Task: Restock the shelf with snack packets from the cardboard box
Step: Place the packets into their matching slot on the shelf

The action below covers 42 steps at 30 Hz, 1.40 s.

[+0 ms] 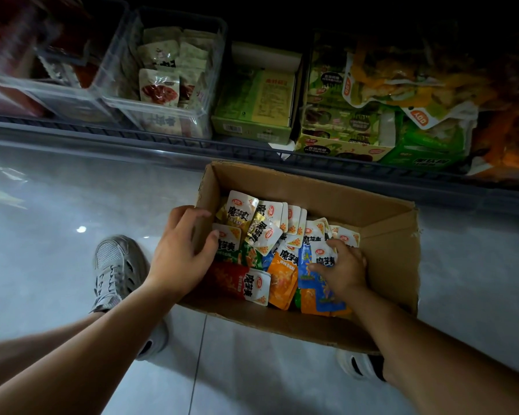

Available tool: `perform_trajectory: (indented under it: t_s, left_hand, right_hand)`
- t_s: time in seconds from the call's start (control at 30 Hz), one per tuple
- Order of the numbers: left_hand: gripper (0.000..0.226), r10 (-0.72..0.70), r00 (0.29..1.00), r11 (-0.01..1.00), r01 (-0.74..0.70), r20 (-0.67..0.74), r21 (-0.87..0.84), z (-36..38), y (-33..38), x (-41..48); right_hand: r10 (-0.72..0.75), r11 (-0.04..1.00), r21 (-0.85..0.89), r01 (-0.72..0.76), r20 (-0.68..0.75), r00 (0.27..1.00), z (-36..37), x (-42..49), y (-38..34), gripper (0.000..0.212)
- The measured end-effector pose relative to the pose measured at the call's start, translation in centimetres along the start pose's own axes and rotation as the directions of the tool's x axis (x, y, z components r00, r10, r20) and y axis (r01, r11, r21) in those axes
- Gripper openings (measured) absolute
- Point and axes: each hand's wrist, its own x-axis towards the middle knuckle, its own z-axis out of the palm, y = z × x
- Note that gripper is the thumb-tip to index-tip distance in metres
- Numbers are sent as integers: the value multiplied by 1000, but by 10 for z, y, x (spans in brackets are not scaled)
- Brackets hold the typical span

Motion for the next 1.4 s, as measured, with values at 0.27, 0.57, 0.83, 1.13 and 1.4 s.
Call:
perform_trajectory:
  t_s: [0.27, 0.57, 0.83, 1.13, 1.4]
  left_hand:
    - [37, -2, 1000, 1000, 2, 10, -8, -1, 0, 0]
    - [47, 166, 974, 983, -151, 155, -105, 4, 64, -10]
    - [25, -202, 912, 723, 385, 358, -573, 16, 63, -15]
    - [18, -364, 878, 703, 478, 311, -527, 18, 25, -19]
    - [28, -323, 894, 752, 441, 310, -489, 22, 24, -17]
  right_hand:
    - [-44, 971, 234, 48, -23, 999, -23, -13, -19, 34]
    - [-245, 770, 617, 162, 51, 968, -91, -59, -127, 26]
    - [-256, 832, 513, 209, 20, 967, -95, -49, -119, 15]
    - [29, 997, 68, -37, 104, 994, -9, 1, -18, 66]
    - [80, 995, 65, -82, 24, 996, 10, 11, -15, 71]
